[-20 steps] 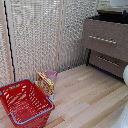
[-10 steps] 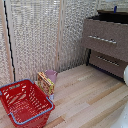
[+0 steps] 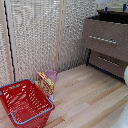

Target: Transport the gripper mindfully toward the orange-red bowl and clasp it to elevate with ease. Ensure your robot's arm aligns efficiently with the top drawer's opening. Carefully slide the orange-red bowl into the designated spot with precision. After confirmation, withdraw the gripper gently. Close the drawer smoothly by transitioning the gripper to its handle.

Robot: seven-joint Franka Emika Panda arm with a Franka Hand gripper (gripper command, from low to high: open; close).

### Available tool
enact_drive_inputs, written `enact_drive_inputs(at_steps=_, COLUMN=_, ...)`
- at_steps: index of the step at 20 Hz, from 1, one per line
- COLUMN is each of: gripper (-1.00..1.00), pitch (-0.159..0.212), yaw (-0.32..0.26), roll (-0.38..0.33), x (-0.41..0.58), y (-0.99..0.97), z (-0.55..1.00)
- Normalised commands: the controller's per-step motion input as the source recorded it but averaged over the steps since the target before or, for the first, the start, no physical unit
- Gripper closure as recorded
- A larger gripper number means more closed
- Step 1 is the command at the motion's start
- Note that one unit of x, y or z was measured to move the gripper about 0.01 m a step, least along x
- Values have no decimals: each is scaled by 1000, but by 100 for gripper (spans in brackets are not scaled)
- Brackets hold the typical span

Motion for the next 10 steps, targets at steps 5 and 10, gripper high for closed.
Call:
enact_drive_inputs(at_steps=5, gripper=-100, pitch=164, yaw=150, roll=-353, x=-66, y=50, z=-114)
enact_drive_inputs(at_steps=10, gripper=-100, pitch=108, yaw=120, roll=-375, x=1, y=105, z=-151)
